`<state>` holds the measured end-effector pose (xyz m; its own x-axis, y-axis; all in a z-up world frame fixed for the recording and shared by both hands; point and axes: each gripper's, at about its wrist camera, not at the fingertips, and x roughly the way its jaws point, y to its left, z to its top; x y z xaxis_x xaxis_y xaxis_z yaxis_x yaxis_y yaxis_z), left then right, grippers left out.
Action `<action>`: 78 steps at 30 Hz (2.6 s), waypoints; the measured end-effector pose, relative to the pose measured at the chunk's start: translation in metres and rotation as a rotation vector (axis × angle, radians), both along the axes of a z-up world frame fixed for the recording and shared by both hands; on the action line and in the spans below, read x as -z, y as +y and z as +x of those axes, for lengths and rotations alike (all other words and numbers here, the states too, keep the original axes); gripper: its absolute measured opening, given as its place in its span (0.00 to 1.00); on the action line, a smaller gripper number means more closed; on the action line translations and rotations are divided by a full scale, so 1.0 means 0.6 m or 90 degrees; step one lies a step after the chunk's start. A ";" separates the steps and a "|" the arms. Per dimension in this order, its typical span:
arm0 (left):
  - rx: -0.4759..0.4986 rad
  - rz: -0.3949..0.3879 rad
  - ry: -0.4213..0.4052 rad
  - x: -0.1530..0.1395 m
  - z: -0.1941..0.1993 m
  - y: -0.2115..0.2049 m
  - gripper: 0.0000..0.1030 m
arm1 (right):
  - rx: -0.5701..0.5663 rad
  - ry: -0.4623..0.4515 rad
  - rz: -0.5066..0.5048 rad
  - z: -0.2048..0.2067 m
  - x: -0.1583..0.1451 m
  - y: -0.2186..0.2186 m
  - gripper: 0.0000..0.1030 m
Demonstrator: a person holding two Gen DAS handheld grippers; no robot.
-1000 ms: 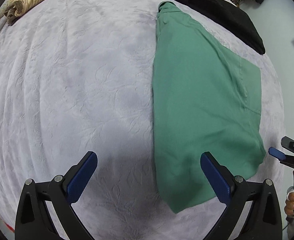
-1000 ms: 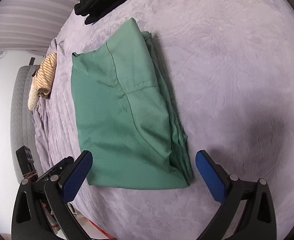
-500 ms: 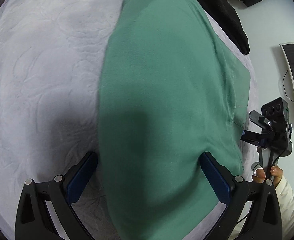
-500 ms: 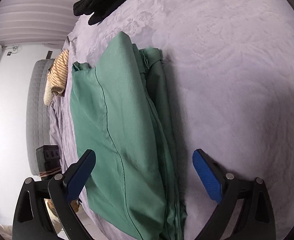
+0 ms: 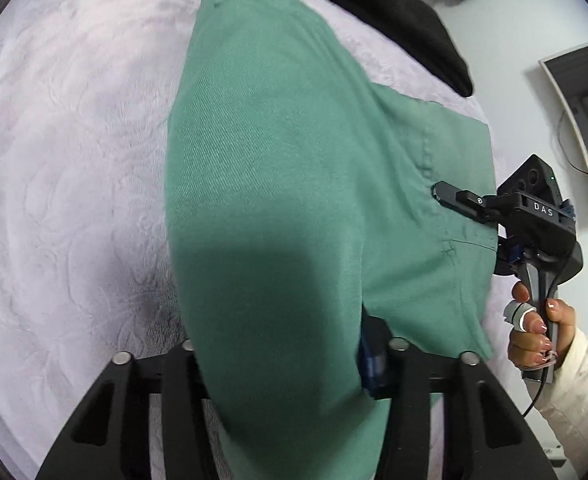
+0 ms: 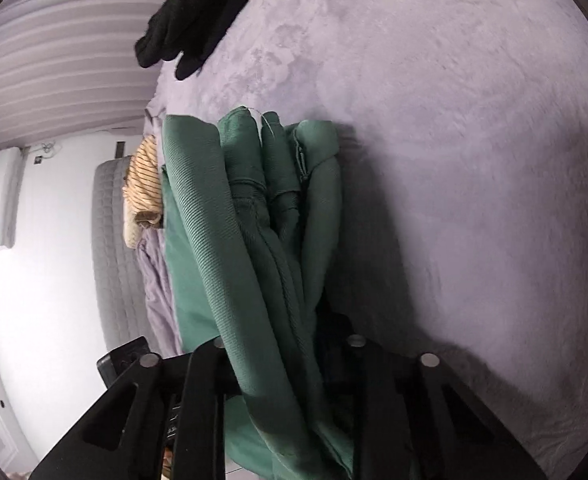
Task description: Fold large clothes
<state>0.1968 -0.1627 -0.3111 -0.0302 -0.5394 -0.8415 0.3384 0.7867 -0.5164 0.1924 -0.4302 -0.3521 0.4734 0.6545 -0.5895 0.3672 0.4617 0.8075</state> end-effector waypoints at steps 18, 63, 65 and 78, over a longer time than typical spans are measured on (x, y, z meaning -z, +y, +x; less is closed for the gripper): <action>0.041 -0.002 -0.001 -0.115 -0.142 0.300 0.42 | -0.026 -0.070 0.084 -0.118 -0.098 0.279 0.19; 0.099 0.217 -0.049 -0.048 -0.293 0.421 0.79 | -0.120 0.099 -0.305 -0.259 -0.120 0.397 0.16; 0.125 0.244 -0.057 -0.021 -0.325 0.421 0.79 | -0.133 0.088 -0.304 -0.282 -0.136 0.418 0.16; 0.063 0.244 -0.041 -0.002 -0.350 0.457 0.86 | -0.179 0.202 -0.304 -0.331 -0.041 0.461 0.09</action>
